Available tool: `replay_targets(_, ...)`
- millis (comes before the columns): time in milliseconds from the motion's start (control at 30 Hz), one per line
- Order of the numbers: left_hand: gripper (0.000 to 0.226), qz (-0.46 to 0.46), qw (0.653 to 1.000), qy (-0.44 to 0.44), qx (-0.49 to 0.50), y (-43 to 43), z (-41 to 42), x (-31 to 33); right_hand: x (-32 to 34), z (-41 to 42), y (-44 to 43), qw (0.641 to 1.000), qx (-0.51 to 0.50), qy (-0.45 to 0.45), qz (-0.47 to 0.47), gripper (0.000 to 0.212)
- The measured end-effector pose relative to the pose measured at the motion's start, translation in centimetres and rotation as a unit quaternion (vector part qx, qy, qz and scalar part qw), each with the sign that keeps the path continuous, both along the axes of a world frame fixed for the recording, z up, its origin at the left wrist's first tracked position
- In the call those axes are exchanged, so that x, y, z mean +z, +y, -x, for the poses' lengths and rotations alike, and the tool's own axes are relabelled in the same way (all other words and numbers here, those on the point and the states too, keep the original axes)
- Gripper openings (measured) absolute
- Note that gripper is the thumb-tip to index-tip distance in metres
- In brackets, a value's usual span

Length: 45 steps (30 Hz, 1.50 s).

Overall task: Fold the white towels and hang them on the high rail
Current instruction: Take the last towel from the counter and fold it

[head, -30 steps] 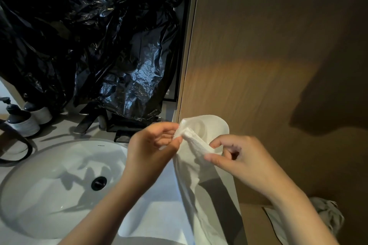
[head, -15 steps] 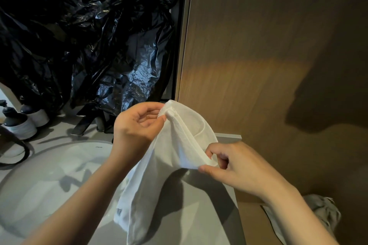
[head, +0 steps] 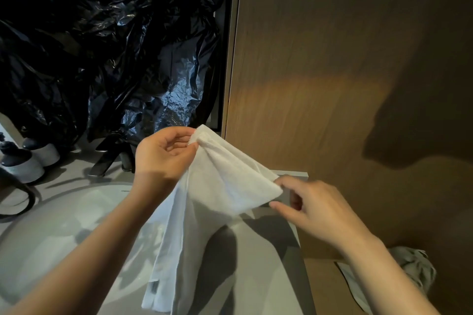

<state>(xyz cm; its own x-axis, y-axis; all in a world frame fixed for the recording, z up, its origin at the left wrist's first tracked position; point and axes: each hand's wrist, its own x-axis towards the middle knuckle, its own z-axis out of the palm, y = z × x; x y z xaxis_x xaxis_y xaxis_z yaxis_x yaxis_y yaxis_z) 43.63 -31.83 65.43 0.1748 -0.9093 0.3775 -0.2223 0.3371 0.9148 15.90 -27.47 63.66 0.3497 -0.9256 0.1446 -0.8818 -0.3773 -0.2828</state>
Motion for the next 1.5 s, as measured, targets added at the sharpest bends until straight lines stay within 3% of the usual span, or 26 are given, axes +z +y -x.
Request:
replay_targets(133,0.029,-0.023,0.999,0.010,-0.024,-0.3,0.0,-0.6,0.2,0.6,-0.6,0.995,-0.037,-0.047,0.081,0.026)
replay_targets(333,0.028,-0.087,0.995,0.026,-0.039,0.2,0.8,-0.4,-0.3,-0.8,-1.1,0.939,-0.092,-0.324,0.071,0.019)
replay_targets(467,0.022,-0.078,0.988,0.030,-0.127,1.4,0.7,0.2,0.5,-1.2,-0.9,0.909,-0.089,-0.396,0.094,0.018)
replay_targets(667,0.013,-0.060,0.987,0.075,-0.129,1.8,1.1,-0.7,1.5,0.1,-1.0,0.927,-0.084,-0.357,0.082,0.014)
replay_targets(767,0.012,-0.047,0.995,0.027,-0.083,1.6,1.5,-0.7,2.7,1.1,-1.1,0.959,-0.054,-0.245,0.134,0.021)
replay_targets(867,0.014,-0.023,0.997,-0.044,-0.054,1.1,1.7,-0.2,3.8,2.1,-1.1,0.969,-0.045,-0.157,0.184,0.030)
replay_targets(1000,0.022,0.032,0.990,-0.127,-0.045,1.4,3.1,0.4,3.7,0.5,-1.1,0.947,-0.084,-0.237,0.201,0.031)
replay_targets(1133,0.029,0.045,0.998,-0.044,0.022,1.9,4.9,0.6,3.6,-1.5,-0.9,0.907,-0.107,-0.356,0.197,0.028)
replay_targets(1233,0.028,0.116,0.988,-0.072,0.069,1.7,4.7,1.2,4.3,-1.4,-0.5,0.891,-0.085,-0.401,0.194,0.024)
replay_targets(1300,0.030,0.123,0.987,-0.080,0.066,1.3,4.2,1.8,4.8,-0.7,-0.2,0.894,-0.070,-0.393,0.205,0.023)
replay_targets(1433,0.025,0.125,0.985,-0.094,0.071,0.7,3.8,3.4,5.5,0.5,0.3,0.928,-0.024,-0.261,0.265,0.032)
replay_targets(1500,0.026,0.132,0.983,-0.112,0.055,0.6,3.7,4.4,5.7,0.5,0.5,0.938,-0.030,-0.242,0.247,0.039)
